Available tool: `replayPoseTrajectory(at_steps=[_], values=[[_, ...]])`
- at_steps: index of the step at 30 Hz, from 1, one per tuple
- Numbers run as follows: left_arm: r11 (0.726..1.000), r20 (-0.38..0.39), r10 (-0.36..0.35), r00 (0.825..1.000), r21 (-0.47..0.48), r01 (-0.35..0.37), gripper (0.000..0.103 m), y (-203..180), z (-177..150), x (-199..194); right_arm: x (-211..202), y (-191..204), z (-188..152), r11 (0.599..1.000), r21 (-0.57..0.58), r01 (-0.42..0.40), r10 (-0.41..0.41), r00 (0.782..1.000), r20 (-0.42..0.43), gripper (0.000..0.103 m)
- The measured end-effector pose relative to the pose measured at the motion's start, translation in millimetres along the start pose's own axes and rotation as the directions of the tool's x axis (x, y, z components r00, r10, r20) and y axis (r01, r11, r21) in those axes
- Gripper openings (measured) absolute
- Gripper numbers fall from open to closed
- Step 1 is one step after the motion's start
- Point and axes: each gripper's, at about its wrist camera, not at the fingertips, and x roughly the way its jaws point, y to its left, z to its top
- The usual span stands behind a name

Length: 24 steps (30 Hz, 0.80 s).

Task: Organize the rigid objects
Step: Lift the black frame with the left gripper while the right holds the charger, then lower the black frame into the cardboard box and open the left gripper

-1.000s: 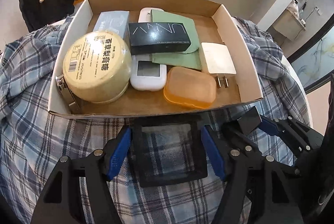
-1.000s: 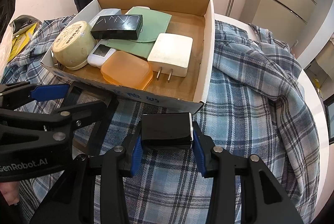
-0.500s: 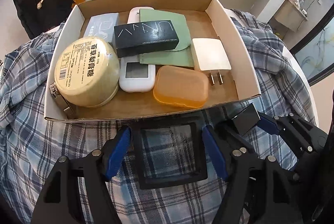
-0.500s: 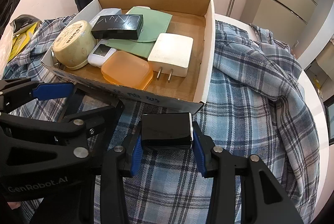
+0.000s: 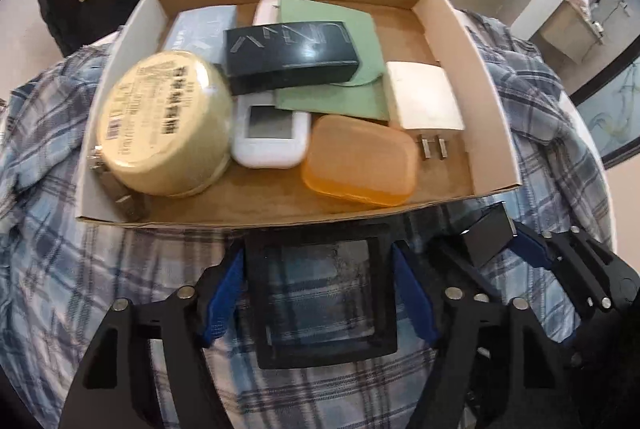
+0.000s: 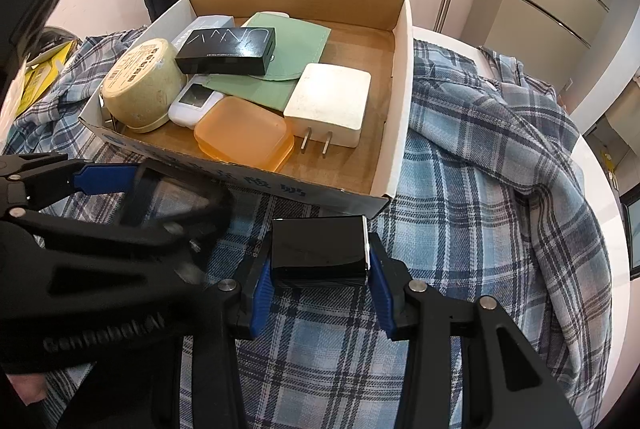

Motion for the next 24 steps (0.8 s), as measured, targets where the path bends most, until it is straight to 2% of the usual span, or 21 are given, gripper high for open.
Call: replayPoseTrajectory(at_steps=[2,5,10,14,22,24], values=[[1.000,0.019,-0.003,1.000,-0.009,0.003,0.073,4.3,0.1,-4.1,0.0,0.1,-0.1,1.000,0.000,0.001,-0.001,1.000,0.001,0.041],[1.000,0.037,0.028,0.999,0.007,-0.028,0.073,9.2,-3.4,-11.8,-0.1,0.3,-0.1,1.000,-0.003,0.000,0.000,1.000,0.001,0.041],[1.000,0.068,-0.021,0.997,-0.018,0.023,0.072,29.6,-7.5,-35.9,0.2,0.4,-0.2,1.000,-0.004,0.000,0.000,1.000,0.001,0.041],[0.999,0.132,0.006,0.991,-0.034,-0.001,0.072,43.9,-10.1,-58.8,0.2,1.1,-0.4,1.000,-0.003,0.001,-0.001,1.000,0.001,0.041],[0.998,0.169,-0.019,0.985,-0.053,0.029,0.072,63.4,-15.2,-83.8,-2.5,-2.4,0.9,1.000,0.014,-0.003,0.003,1.000,-0.006,0.040],[0.998,0.184,-0.024,0.983,-0.052,0.034,0.072,66.3,-15.2,-90.8,-9.5,-3.8,2.1,1.000,0.023,-0.010,0.010,1.000,0.014,0.040]])
